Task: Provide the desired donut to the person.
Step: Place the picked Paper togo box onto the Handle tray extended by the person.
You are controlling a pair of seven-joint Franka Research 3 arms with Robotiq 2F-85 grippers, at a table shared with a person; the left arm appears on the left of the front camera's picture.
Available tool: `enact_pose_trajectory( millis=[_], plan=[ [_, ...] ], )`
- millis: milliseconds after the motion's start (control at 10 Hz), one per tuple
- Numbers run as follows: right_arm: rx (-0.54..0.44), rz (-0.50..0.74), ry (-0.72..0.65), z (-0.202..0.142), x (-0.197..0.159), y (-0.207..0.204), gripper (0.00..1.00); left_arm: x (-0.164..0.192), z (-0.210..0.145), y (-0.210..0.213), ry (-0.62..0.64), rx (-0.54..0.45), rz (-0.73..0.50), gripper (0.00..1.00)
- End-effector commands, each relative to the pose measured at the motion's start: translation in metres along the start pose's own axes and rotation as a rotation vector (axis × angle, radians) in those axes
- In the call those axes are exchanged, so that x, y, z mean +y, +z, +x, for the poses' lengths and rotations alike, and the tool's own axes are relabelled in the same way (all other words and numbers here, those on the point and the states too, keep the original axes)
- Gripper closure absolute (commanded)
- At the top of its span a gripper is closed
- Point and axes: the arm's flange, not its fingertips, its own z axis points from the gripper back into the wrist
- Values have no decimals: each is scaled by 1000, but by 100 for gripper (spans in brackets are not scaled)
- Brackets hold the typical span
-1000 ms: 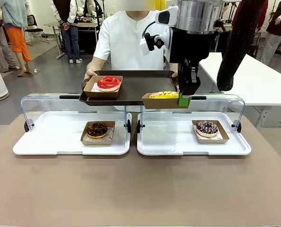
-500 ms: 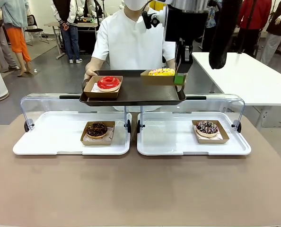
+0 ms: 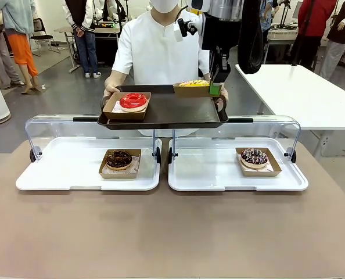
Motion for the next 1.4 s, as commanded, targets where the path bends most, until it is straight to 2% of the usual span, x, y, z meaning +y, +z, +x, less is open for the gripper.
enact_pose_trajectory(
  millis=[0,500,900,1300],
  plan=[
    [-27,23,57,-3,-17,-1,98,-1,1,1,-5,-8,7,0],
    [5,83,38,1,-55,-56,98,-1,1,1,-5,-8,7,0],
    [8,106,-5,2,-58,-70,98,-1,1,1,-5,-8,7,0],
    [-1,107,-4,4,-57,-66,58,-1,1,1,-5,-8,7,0]
  ],
)
